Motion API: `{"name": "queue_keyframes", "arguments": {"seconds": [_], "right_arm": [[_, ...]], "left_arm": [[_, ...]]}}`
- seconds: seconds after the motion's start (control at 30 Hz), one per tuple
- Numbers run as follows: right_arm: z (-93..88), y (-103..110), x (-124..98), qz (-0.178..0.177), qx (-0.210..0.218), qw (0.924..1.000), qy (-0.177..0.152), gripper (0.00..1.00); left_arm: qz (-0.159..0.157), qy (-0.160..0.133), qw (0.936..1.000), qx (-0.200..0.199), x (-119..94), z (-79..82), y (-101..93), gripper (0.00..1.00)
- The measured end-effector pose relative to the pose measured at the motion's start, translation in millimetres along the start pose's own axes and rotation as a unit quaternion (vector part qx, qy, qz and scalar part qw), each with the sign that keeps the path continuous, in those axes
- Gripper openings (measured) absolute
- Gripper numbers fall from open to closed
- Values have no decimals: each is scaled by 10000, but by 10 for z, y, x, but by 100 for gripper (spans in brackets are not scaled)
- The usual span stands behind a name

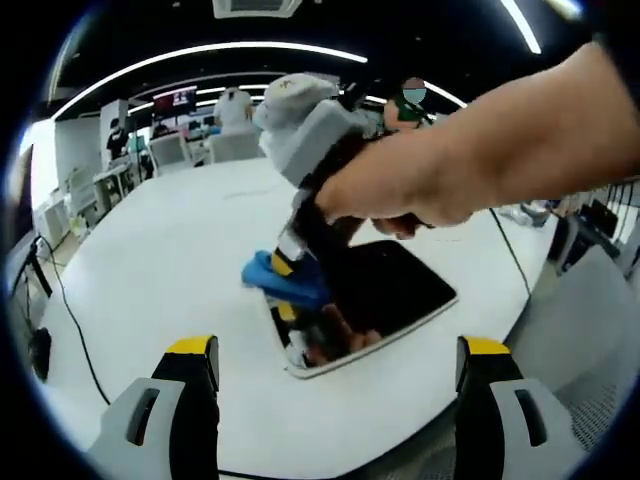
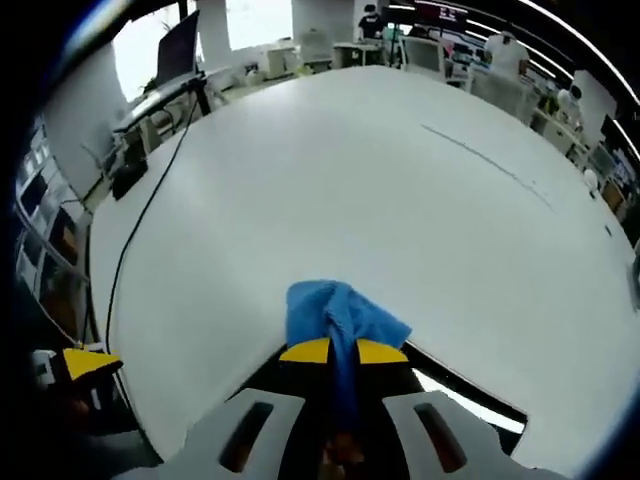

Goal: Wipe the mirror surface with the cleaning cloth until all visible marks leave the cleaned area.

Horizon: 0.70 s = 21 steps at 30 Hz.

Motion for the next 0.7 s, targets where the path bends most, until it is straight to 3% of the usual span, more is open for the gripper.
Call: {"name": "queue_keyframes", "arguments": {"seconds": [0.07, 0.2, 0.3, 0.5, 0.7], "right_arm": [[27, -8, 16, 73, -109, 9997, 226, 2], [58, -9, 35, 153, -189, 9986, 462, 1], [65, -16, 37, 259, -249, 9977, 581, 1], [57, -8, 64, 394, -229, 9971, 614, 2], [27, 148, 36, 477, -354, 9960, 673, 2]], "left_arm": [[36, 35, 10000, -63, 0, -14, 20, 99], [-209, 77, 9997, 47, 21, -24, -56, 99], [-135, 53, 9999, 46, 16, -18, -27, 99], [-83, -38, 10000, 25, 24, -3, -1, 99], [-98, -67, 9999, -30, 24, 0, -2, 99]]}}
Point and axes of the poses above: the point that each gripper's makers call its tool centre point, and the gripper's own axes: x roughly forward along the fingers, y roughly to its left, z roughly out of its top, the point moved 4 cm from there along -x, roughly backward along the fingers, and after that the axes turned 13 degrees about -x, right-handed, at the moved point
